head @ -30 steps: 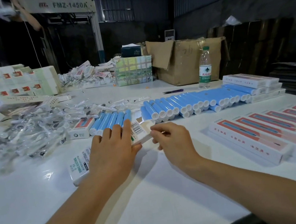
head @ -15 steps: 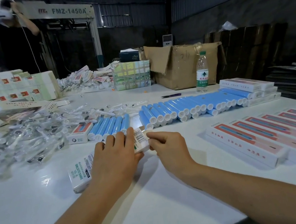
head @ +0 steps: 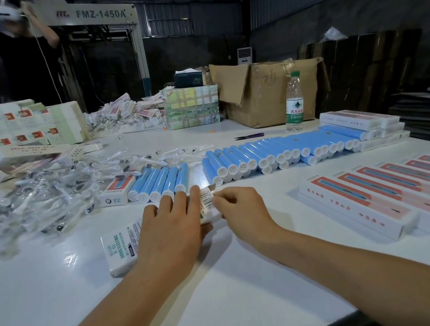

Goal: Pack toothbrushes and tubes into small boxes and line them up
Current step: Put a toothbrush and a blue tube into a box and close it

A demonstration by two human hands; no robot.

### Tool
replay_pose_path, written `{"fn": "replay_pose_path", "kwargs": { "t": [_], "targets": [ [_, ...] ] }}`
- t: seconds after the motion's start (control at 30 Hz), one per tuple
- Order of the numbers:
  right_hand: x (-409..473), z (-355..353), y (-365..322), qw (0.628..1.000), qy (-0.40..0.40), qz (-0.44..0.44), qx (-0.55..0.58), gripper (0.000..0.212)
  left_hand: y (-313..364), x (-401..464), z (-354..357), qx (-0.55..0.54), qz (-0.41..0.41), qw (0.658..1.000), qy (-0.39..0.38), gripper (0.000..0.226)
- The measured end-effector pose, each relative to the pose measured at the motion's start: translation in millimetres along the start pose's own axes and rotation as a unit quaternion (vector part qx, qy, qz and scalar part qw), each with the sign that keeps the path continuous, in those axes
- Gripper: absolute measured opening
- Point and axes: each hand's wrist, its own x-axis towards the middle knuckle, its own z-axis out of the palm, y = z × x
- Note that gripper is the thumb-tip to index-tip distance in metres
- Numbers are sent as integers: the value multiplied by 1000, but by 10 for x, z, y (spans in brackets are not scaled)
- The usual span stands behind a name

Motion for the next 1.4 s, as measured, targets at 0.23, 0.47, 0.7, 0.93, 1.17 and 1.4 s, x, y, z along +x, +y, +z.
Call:
{"fn": "replay_pose_path", "kwargs": {
  "t": [0.23,0.47,0.7,0.93,1.17,1.4],
  "targets": [
    [25,-17,25,996,-9,58,68,27,36,-21,-29,-1,19,1000,14,70],
    [-19,11,-10,998,-10,39,55,21,61,-14,11,-9,20,1000,11,69],
    [18,-35,3,1000,-8,-22,-10,15,50,1,8,-41,2,999,14,67],
    [134,-141,-30,877,-87,270,387,30,13,3,-8,-58,-17,998,36,72],
    [56,-25,-25,952,-52,136,271,11,76,-37,-99,-31,-2,999,10,73],
    [-98,131,12,995,-44,-54,-70,20,140,-91,-123,-25,3,1000,2,75]
  ]
}}
